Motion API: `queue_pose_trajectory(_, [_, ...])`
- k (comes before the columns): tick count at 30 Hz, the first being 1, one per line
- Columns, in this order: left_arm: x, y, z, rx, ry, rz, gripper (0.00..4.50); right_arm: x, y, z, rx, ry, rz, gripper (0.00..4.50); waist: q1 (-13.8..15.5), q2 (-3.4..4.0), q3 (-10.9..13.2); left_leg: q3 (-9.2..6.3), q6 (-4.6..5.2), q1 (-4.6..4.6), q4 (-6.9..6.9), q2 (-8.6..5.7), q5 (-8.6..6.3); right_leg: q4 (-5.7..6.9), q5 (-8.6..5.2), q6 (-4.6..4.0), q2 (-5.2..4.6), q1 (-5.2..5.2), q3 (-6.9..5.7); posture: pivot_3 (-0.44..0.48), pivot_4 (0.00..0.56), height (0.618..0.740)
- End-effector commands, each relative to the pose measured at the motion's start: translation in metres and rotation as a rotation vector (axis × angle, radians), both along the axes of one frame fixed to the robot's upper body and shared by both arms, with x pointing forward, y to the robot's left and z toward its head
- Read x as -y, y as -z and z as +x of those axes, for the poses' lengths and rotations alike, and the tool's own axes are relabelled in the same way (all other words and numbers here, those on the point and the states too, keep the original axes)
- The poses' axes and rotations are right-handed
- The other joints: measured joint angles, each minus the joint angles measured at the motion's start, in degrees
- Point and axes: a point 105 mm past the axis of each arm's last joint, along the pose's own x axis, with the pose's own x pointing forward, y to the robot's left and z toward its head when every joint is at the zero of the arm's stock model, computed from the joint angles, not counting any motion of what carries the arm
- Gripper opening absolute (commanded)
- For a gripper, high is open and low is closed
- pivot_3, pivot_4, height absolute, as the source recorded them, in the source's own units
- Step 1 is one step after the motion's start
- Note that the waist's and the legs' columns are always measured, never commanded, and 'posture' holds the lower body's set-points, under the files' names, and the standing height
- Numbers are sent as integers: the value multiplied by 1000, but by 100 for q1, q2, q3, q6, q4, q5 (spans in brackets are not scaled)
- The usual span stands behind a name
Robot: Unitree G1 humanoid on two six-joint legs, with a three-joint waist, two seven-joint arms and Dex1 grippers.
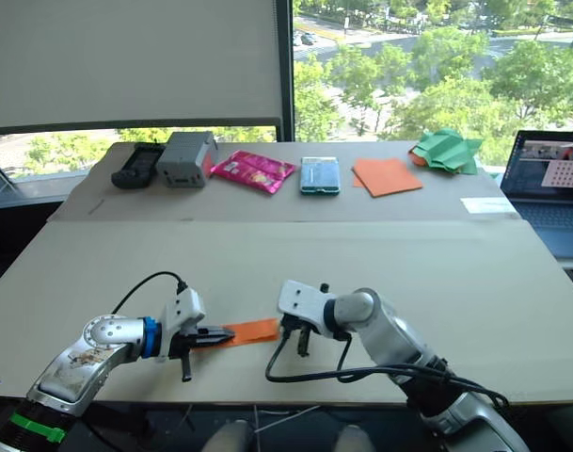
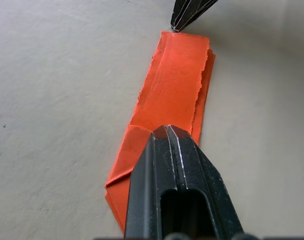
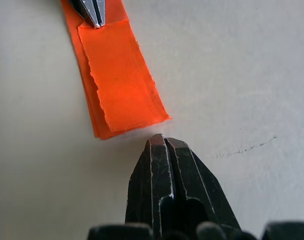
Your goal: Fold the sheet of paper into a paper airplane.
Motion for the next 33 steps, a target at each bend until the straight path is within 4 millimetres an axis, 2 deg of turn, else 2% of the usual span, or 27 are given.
queue_pose_trajectory(1, [-6,10,-1,-39,-22,34,0,-15,-26,-9,21,-68,137,48,-18,-1,12,0,0,0,0,1,0,1,0,0,0,-1,0,0,150,702])
queue_pose_trajectory(6, [-5,10,-2,-39,-19,34,0,-30,-33,-9,37,-80,193,48,-66,4,22,0,1,3,-2,2,1,2,0,0,0,-5,-1,0,150,702])
queue_pose_trajectory(10, [-5,10,-2,-39,-22,34,0,-43,-21,-10,24,-88,163,48,-70,4,23,0,1,2,-2,2,0,1,0,0,0,-8,0,0,150,702])
queue_pose_trajectory(18, [-5,2,3,-14,-32,25,0,-30,33,-10,-98,-22,-38,48,-80,7,21,0,1,5,-5,2,0,2,0,0,0,-9,1,0,150,702])
queue_pose_trajectory(24, [5,-10,13,24,-26,-2,0,-25,42,-11,-127,-13,-84,48,-82,7,20,0,0,7,-5,2,0,3,0,0,0,-8,0,0,150,702])
queue_pose_trajectory(29, [8,-8,19,29,-35,-11,0,-26,43,-15,-132,-18,-88,48,-87,4,18,0,1,8,-4,2,0,4,0,0,1,-7,0,0,150,702])
queue_pose_trajectory(33, [8,4,13,1,-18,17,0,-26,43,-15,-132,-15,-90,48,-86,4,14,0,1,11,-4,1,1,5,0,0,1,-4,0,0,150,702])
